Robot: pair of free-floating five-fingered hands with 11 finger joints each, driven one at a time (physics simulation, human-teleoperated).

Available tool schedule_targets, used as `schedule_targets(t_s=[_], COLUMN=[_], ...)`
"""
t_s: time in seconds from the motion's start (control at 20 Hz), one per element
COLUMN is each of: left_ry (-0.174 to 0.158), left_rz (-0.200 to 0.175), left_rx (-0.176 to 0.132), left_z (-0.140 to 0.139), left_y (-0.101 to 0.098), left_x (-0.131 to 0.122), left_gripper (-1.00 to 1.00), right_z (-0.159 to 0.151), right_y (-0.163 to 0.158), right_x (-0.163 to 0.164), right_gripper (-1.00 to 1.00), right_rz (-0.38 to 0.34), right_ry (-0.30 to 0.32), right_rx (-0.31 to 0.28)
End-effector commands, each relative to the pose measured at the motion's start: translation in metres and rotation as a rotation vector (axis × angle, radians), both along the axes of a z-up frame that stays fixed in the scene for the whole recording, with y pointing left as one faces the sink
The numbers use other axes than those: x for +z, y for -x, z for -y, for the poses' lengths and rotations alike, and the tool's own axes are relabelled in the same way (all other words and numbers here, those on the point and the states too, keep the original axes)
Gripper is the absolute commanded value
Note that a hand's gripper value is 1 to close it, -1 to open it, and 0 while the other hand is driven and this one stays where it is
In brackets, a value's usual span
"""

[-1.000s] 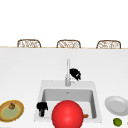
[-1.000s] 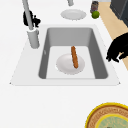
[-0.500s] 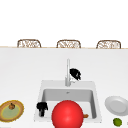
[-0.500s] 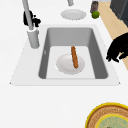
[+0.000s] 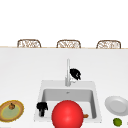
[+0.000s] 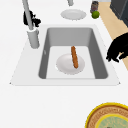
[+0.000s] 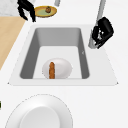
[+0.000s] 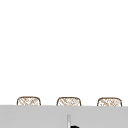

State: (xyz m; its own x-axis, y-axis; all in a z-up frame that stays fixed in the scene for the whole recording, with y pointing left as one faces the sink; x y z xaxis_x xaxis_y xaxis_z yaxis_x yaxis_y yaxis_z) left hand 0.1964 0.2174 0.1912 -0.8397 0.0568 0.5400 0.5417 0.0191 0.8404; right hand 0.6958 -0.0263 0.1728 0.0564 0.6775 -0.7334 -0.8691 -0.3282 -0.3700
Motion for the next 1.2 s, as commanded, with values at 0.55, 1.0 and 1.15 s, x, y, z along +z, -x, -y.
schedule_targets(t_s=[0.55, 1.0, 1.15], left_ry=[0.000, 0.000, 0.000], left_rz=[0.000, 0.000, 0.000], left_rx=[0.000, 0.000, 0.000], left_z=[0.000, 0.000, 0.000], left_y=[0.000, 0.000, 0.000], left_x=[0.000, 0.000, 0.000], left_gripper=[0.00, 0.00, 0.00], right_z=[-0.004, -0.009, 0.004], right_y=[0.001, -0.008, -0.013], right_x=[0.027, 0.026, 0.019], right_gripper=[-1.00, -1.00, -1.00], right_rz=[0.010, -0.028, -0.048], right_ry=[0.023, 0.160, 0.197], right_rx=[-0.021, -0.001, -0.028])
